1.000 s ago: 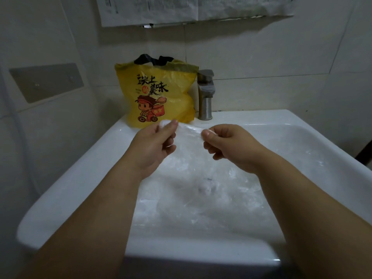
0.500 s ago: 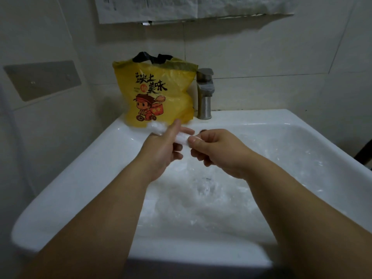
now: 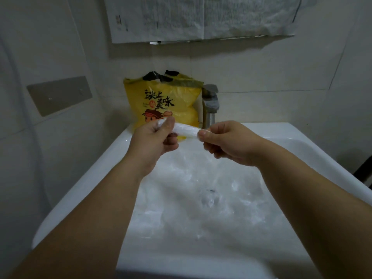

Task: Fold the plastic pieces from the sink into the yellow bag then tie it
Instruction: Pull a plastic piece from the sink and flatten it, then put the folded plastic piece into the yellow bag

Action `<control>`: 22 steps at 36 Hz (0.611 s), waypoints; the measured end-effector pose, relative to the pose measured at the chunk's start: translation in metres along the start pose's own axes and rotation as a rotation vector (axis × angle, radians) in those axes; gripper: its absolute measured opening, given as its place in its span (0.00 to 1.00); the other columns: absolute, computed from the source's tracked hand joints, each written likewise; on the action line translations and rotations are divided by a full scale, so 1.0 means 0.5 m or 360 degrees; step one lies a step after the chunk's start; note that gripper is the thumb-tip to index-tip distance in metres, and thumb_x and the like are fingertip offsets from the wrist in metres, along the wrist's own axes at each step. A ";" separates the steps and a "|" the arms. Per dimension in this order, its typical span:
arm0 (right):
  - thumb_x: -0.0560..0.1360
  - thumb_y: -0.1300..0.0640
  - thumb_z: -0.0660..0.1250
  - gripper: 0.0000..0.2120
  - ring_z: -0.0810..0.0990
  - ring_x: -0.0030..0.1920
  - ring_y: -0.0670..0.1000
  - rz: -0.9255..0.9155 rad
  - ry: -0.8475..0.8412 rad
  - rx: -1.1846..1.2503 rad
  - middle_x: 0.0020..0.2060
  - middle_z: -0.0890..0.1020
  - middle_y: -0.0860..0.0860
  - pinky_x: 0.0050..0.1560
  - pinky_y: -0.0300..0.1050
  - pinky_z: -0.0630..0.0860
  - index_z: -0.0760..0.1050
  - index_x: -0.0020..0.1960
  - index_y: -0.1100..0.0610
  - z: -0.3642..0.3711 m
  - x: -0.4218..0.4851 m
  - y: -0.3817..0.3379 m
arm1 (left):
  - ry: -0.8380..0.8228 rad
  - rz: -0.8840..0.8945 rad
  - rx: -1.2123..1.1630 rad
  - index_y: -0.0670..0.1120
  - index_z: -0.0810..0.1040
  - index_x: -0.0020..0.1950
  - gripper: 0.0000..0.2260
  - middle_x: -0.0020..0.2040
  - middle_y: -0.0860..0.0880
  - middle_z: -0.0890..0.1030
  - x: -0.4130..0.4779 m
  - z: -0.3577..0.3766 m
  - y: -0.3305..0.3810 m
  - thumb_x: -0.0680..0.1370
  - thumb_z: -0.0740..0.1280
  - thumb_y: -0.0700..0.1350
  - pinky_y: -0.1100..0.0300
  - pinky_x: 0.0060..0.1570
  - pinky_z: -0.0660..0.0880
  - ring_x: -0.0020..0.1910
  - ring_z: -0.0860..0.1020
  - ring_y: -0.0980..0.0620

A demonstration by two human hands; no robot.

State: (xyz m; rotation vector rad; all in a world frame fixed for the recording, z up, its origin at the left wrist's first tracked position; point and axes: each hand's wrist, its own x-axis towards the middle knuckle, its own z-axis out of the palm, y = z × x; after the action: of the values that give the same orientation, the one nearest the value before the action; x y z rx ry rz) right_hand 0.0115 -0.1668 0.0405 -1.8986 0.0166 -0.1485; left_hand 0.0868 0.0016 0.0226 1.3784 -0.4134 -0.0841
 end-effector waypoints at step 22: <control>0.79 0.59 0.65 0.09 0.74 0.32 0.46 -0.0360 0.0615 0.0339 0.35 0.77 0.51 0.28 0.33 0.72 0.78 0.56 0.61 -0.029 0.207 -0.143 | 0.0331 0.0369 0.0512 0.47 0.82 0.40 0.07 0.31 0.53 0.82 0.206 -0.025 0.158 0.76 0.71 0.48 0.66 0.35 0.78 0.30 0.78 0.59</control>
State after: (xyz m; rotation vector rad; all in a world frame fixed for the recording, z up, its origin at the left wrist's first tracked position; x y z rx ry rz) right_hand 0.1079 -0.1657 0.1226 -1.6311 0.0462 -0.6448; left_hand 0.1721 -0.0017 0.1211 1.6256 -0.4211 0.3266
